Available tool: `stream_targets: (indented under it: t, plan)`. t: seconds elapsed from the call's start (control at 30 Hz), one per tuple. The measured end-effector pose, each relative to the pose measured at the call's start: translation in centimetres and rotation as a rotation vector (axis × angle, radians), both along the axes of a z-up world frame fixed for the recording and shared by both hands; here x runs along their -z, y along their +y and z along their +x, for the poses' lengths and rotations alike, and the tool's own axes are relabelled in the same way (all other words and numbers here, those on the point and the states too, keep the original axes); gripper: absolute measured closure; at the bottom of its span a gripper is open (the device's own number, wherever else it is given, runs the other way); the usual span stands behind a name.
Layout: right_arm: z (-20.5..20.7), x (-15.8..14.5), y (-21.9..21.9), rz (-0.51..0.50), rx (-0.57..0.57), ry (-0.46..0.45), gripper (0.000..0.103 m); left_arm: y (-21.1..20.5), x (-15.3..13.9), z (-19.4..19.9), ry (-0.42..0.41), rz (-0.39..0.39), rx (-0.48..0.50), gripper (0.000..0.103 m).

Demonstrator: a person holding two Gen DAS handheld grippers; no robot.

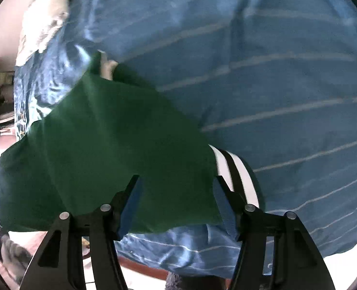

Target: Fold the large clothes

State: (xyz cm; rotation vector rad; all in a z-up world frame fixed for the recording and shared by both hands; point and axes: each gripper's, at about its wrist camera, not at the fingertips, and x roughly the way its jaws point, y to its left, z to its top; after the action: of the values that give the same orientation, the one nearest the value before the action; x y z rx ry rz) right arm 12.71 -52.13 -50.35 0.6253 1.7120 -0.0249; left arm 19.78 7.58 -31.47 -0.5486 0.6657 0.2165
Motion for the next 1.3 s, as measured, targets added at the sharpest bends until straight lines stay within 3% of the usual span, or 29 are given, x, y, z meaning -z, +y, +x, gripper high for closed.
stream_targets:
  t: [0.13,0.27,0.43,0.57,0.73,0.83,0.87,0.9,0.93,1.0,1.13,1.23,1.3]
  plan:
    - [-1.5,2.7,-0.7,0.054,0.017,0.013,0.040,-11.5,0.2,0.9,0.024,-0.005,0.291,0.089]
    - [-2.0,4.0,-1.8,0.110,0.028,-0.002,0.040,-22.8,3.6,0.1,0.095,-0.084,0.563,0.089]
    - [-2.3,5.5,-3.2,0.158,0.037,-0.014,0.040,-31.0,10.1,-1.8,0.232,-0.134,0.712,0.089]
    - [-2.8,5.7,-4.5,0.165,0.051,-0.007,0.040,-32.4,14.1,-1.9,0.341,-0.093,0.728,0.088]
    - [-4.6,4.5,-7.6,0.185,0.099,0.022,0.034,-33.1,13.5,-2.0,0.478,0.027,0.762,0.082]
    - [-5.6,2.8,-9.5,0.187,0.126,0.004,0.032,-33.4,11.4,-2.2,0.516,0.085,0.778,0.063]
    - [-5.8,1.9,-10.2,0.187,0.134,-0.009,0.031,-33.3,10.8,-2.7,0.509,0.090,0.777,0.045]
    - [-5.8,1.4,-10.5,0.188,0.139,-0.019,0.030,-33.0,9.8,-2.9,0.494,0.087,0.770,0.018]
    - [-5.7,0.6,-10.8,0.188,0.143,-0.032,0.030,-32.6,8.6,-3.2,0.477,0.077,0.760,0.010]
    - [-5.2,-1.1,-11.0,0.203,0.144,-0.073,0.030,-30.9,7.2,-3.6,0.464,0.092,0.711,0.009]
    - [-2.7,-3.6,-9.6,0.287,0.132,-0.170,0.030,-27.8,7.2,-2.3,0.496,0.220,0.585,0.009]
    - [-0.2,-4.6,-6.7,0.370,0.093,-0.241,0.030,-25.5,10.6,-0.4,0.593,0.362,0.491,0.009]
    - [1.2,-4.8,-4.4,0.374,0.052,-0.265,0.030,-25.2,13.6,0.5,0.654,0.428,0.474,0.009]
